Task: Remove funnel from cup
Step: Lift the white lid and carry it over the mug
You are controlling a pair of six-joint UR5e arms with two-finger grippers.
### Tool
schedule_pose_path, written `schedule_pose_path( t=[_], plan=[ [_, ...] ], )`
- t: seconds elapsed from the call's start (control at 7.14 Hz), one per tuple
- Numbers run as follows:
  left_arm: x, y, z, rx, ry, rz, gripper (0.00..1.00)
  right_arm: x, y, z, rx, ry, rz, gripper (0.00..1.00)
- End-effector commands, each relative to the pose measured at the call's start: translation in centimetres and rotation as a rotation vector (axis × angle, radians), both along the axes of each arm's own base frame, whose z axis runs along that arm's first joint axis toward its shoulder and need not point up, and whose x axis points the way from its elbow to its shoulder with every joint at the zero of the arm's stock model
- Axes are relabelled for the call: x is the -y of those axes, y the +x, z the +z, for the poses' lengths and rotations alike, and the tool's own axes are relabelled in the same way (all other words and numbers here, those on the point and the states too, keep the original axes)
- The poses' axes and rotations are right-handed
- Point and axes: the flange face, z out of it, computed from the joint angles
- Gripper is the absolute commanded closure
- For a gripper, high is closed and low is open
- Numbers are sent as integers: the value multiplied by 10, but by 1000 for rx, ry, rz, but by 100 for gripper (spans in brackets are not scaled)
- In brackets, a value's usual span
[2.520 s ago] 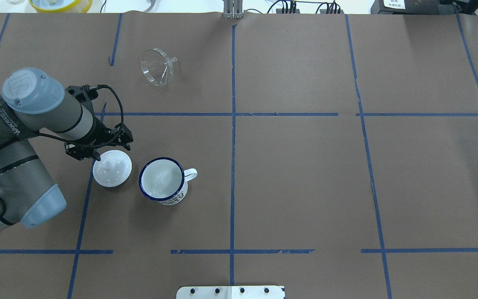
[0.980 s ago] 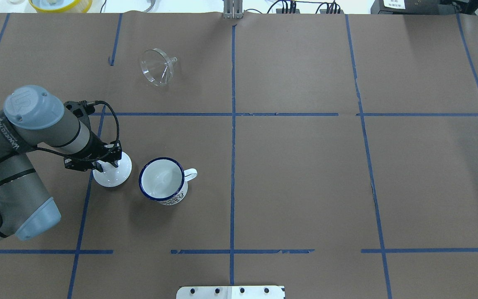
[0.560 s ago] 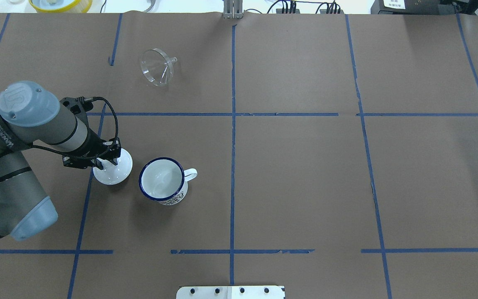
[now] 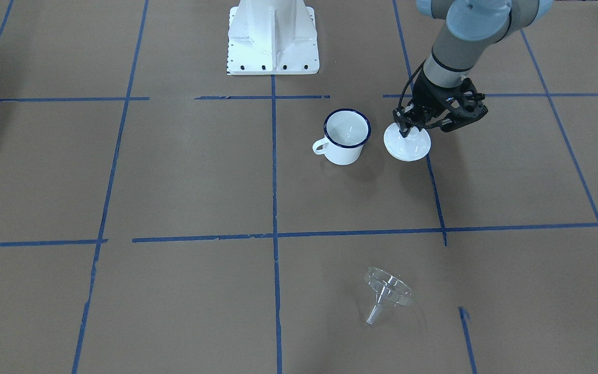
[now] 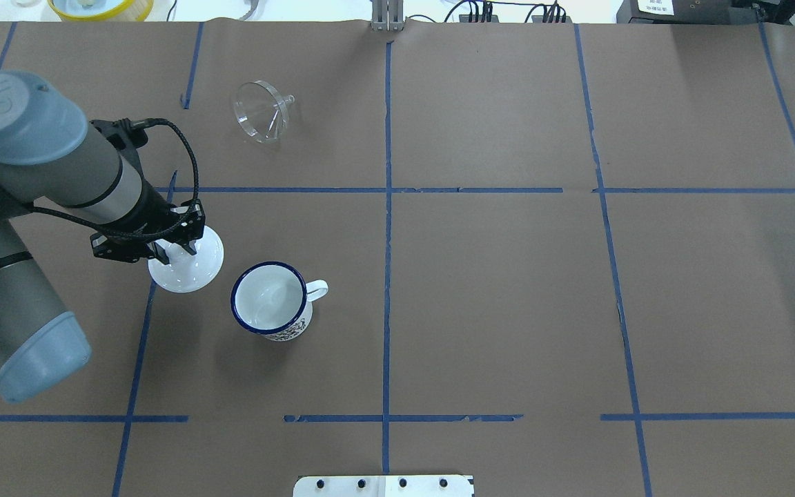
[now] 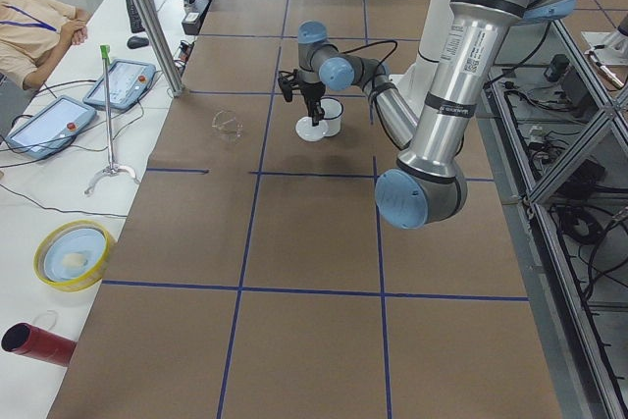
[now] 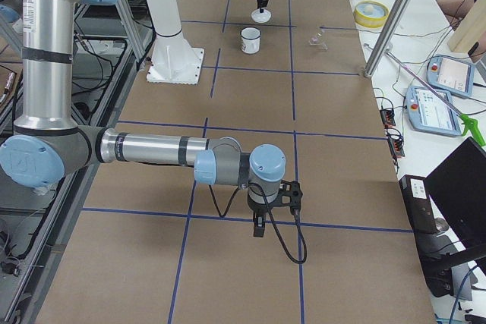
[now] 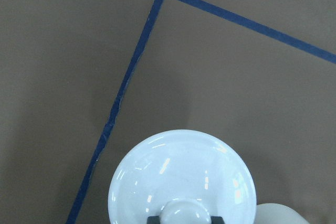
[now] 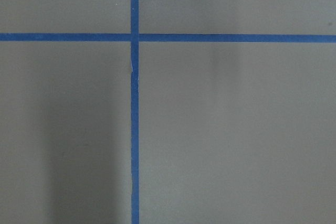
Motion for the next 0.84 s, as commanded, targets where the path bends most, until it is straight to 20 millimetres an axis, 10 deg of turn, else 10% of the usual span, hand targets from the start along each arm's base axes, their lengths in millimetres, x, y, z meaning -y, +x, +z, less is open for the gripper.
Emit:
schedule_pose_path(
  t=[0.0, 0.42, 0.7],
  plan=[
    [-16, 26, -47, 28, -50, -13, 100, 0, 0, 0, 0, 0, 0, 0],
    [-41, 80, -69, 28, -90, -4, 100, 0, 0, 0, 0, 0, 0, 0],
    [-38, 81, -70, 39, -72, -20, 100, 0, 0, 0, 0, 0, 0, 0]
  ],
)
